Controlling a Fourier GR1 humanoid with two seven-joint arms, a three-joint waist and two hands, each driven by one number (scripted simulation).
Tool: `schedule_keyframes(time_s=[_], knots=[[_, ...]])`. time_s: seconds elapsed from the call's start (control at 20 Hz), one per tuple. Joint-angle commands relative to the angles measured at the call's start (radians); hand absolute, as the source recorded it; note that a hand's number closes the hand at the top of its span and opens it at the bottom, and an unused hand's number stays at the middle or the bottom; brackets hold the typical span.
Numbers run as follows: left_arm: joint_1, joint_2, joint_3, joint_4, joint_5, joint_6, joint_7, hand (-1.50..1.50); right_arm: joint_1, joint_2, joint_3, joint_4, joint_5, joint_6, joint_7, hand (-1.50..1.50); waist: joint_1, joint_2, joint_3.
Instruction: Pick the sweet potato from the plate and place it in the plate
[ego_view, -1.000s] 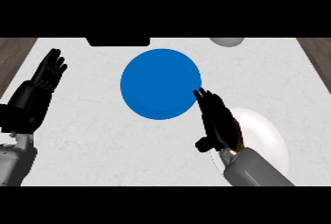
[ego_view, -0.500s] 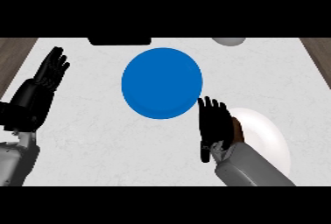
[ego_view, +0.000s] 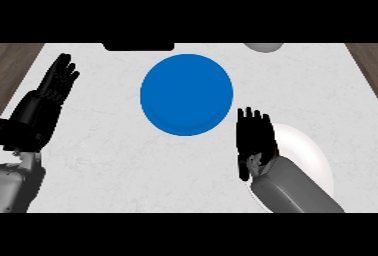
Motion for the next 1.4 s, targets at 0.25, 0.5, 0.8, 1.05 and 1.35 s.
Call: schedule_keyframes(time_s=[0.25,0.5,0.8,1.05,1.35], knots=[[-0.057,-0.009,0.017,-0.014,-0.013,0.002,0.07,0.0,0.09,0.0,-0.035,0.05,0.083,0.049,0.111,-1.5,-0.005,0.0,0.001],[0.008,-0.034,0.034,0.022,-0.023,-0.052,-0.034,0.0,0.089,0.019,-0.091,0.092,0.106,0.085,0.047,-1.5,0.001,0.003,0.001],[0.013,-0.054,0.029,-0.013,-0.064,-0.043,0.006,0.0,0.132,0.028,-0.138,0.188,0.148,0.05,-0.03,-1.5,0.006,0.003,0.001],[0.051,-0.044,0.068,-0.054,-0.041,-0.09,0.011,0.0,0.133,0.072,-0.154,0.21,0.207,0.063,-0.005,-1.5,0.01,0.002,0.001],[-0.023,-0.071,0.074,0.025,-0.067,-0.085,0.023,0.0,0.123,0.011,-0.117,0.246,0.327,-0.139,-0.218,1.5,0.008,0.005,0.001]])
